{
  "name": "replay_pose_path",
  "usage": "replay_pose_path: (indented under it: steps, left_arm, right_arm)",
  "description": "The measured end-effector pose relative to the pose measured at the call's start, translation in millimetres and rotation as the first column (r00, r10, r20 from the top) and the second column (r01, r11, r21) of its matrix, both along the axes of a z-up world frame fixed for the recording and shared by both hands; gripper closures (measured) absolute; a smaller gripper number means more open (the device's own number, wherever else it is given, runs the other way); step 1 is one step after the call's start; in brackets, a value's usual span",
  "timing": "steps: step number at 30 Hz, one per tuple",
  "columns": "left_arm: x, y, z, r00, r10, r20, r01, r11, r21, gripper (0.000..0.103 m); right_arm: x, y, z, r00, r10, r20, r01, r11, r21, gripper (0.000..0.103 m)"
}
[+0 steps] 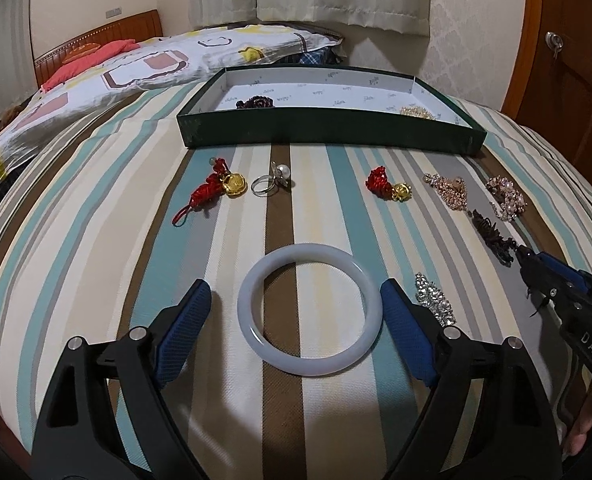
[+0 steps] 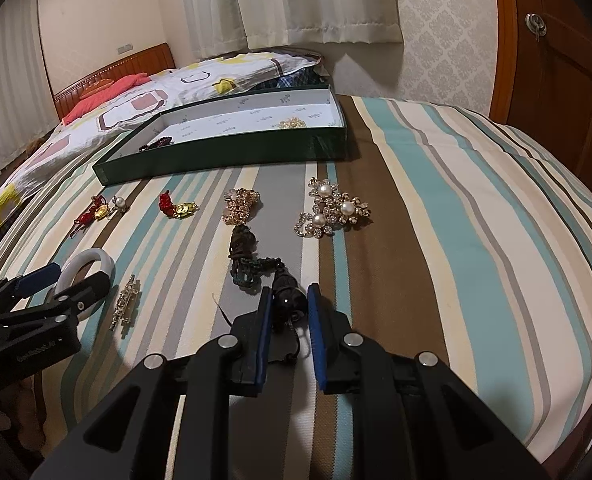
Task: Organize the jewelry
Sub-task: 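Grasp the black beaded tassel with the right tool while the left tool grasps the white jade bangle, then carry the bangle and tassel into the green box and open both tools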
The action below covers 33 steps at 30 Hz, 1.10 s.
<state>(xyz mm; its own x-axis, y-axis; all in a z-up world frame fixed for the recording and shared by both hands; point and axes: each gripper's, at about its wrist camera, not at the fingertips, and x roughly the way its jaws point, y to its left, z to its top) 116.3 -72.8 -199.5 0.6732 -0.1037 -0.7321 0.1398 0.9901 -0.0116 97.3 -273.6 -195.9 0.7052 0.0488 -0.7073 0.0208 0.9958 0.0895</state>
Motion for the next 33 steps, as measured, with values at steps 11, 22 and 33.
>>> replay_pose_path:
  steps: [11, 22, 33]
  left_arm:
    - [-2.0, 1.8, 2.3, 1.0, -0.02, 0.018, 0.02, 1.0, -0.023, 0.034]
    - [-14.7, 5.7, 34.7, 0.99, -0.022, 0.141, 0.025, 1.0, -0.018, 0.034]
    - [-3.5, 2.0, 74.3, 0.963, -0.01, 0.27, 0.018, 0.999, -0.027, 0.034]
  right_arm:
    - [-2.2, 3.8, 3.9, 1.0, 0.011, 0.024, -0.011, 1.0, -0.006, 0.085]
    - [-5.7, 12.9, 27.9, 0.992, 0.049, 0.12, -0.047, 0.999, -0.018, 0.085]
    - [16.3, 17.0, 60.6, 0.973, 0.063, 0.224, -0.059, 0.998, -0.026, 0.085]
